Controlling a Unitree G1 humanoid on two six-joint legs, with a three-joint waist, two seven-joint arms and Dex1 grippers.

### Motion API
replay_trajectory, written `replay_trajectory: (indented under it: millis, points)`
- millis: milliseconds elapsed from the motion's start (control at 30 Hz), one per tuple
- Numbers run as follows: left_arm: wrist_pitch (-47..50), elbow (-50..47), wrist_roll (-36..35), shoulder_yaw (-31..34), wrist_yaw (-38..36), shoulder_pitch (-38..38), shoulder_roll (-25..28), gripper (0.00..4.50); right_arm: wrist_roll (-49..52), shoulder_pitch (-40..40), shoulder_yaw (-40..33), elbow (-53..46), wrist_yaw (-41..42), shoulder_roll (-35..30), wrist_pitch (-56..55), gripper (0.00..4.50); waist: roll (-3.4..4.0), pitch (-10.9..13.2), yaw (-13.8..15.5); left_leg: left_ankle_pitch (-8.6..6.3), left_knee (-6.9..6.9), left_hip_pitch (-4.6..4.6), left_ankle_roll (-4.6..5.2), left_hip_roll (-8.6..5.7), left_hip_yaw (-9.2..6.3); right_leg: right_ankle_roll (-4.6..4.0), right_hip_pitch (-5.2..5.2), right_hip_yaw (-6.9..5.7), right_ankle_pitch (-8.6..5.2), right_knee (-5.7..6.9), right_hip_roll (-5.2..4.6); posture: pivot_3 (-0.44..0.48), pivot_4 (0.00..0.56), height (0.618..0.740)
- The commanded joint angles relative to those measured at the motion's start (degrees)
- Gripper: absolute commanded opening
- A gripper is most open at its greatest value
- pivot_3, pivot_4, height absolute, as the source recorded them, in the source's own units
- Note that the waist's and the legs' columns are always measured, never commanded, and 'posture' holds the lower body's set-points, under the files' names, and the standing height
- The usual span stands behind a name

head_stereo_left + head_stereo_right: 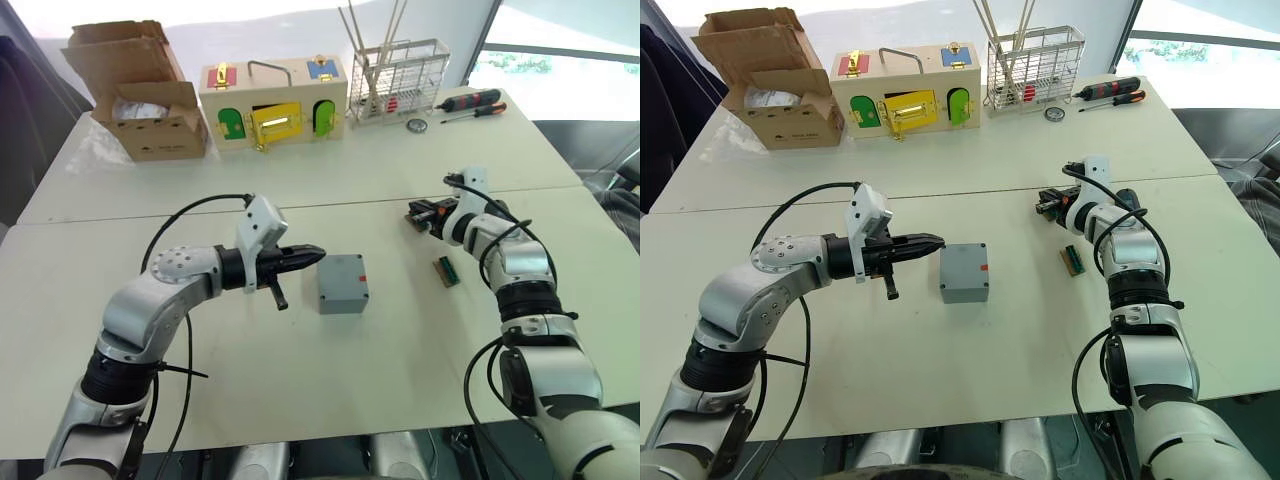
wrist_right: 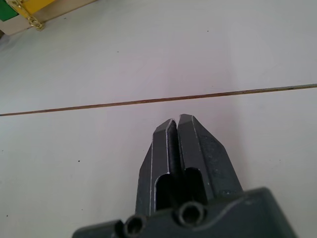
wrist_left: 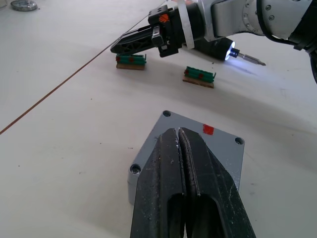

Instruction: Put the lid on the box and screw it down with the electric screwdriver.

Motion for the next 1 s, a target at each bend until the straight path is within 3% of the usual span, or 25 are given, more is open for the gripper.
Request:
replay_trajectory:
  millis: [33, 600, 867, 1000]
  points:
    - [-1.2, -0.6, -0.1, 0.6, 0.1, -0.2, 0.0, 0.0, 0.6, -1.0, -1.4, -2.0, 0.0, -0.8, -0.5, 0.06, 0.0, 0.0, 0.0, 0.0, 0.0, 0.0, 0.0, 0.0, 0.0, 0.0, 0.0, 0.0, 0.0, 0.0, 0.0, 0.0, 0.15, 0.734]
    - [-1.8, 0.2, -0.1, 0.5, -0.3, -0.3, 0.0, 0.0, 3.3, -0.6, -3.1, -11.7, 1.2, -2.6, 4.6, 0.06, 0.0, 0.0, 0.0, 0.0, 0.0, 0.0, 0.0, 0.0, 0.0, 0.0, 0.0, 0.0, 0.0, 0.0, 0.0, 0.0, 0.15, 0.734]
    - [-0.4, -3.6, -1.7, 2.2, -3.8, 2.8, 6.7, 0.0, 16.9, 11.4, 0.5, -43.9, 15.8, -7.6, 17.8, 0.06, 0.01, 0.0, 0.2, -0.01, -0.07, -0.01, 0.02, 0.02, -0.04, 0.01, -0.02, -0.01, 0.0, -0.01, 0.01, 0.0, 0.15, 0.734]
    - [0.6, -6.1, -2.7, 2.8, -5.4, 5.0, 10.8, 0.0, 22.0, 18.0, 3.3, -54.6, 17.9, -7.4, 21.8, 0.06, 0.01, 0.0, 0.2, -0.06, -0.06, 0.01, 0.11, 0.04, -0.06, 0.01, 0.01, -0.01, -0.01, -0.01, 0.01, 0.0, 0.15, 0.734]
